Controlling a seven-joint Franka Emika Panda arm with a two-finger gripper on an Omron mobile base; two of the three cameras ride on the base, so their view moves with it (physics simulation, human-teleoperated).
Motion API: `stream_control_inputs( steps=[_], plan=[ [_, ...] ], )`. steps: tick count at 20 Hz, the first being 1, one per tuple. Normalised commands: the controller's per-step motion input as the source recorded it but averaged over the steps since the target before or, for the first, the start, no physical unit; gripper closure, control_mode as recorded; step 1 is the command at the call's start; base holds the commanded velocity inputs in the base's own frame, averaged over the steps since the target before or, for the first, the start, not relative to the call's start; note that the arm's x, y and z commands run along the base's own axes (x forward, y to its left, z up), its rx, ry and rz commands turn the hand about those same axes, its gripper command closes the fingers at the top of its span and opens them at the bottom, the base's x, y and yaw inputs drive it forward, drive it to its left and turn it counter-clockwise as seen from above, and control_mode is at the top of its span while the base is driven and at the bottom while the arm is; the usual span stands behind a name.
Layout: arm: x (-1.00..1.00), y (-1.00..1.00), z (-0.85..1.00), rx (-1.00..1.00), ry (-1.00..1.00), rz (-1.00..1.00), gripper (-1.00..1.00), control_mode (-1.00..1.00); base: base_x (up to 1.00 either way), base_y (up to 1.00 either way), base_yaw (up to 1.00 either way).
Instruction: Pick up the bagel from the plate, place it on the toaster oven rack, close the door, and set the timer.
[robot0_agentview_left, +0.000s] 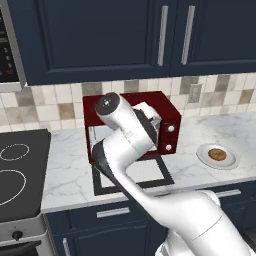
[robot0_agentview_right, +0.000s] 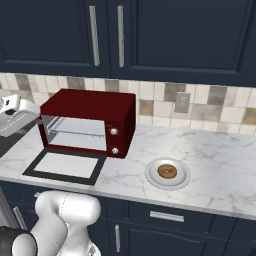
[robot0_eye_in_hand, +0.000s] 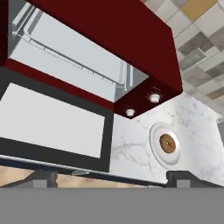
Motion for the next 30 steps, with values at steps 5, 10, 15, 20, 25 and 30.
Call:
stream_control_inputs(
  steps=[5,10,15,20,25,30],
  plan=[
    [-0.01,0.43,-0.28,-0.12,-0.03,0.03,-1.0,-1.0,0.0,0.0,0.0],
    [0.01,0.19,-0.39,-0.02,-0.02,0.0,-1.0,-1.0,0.0,0.0,0.0],
    [0.21,0.05,-0.39,-0.01,-0.01,0.03,-1.0,-1.0,0.0,0.0,0.0],
    [0.46,0.02,-0.31,-0.09,0.01,0.05,-1.0,-1.0,0.0,0.0,0.0],
    [0.54,0.01,-0.27,-0.13,0.03,0.09,-1.0,-1.0,0.0,0.0,0.0],
    [0.54,0.05,-0.27,-0.12,0.01,0.09,-1.0,-1.0,0.0,0.0,0.0]
  ],
)
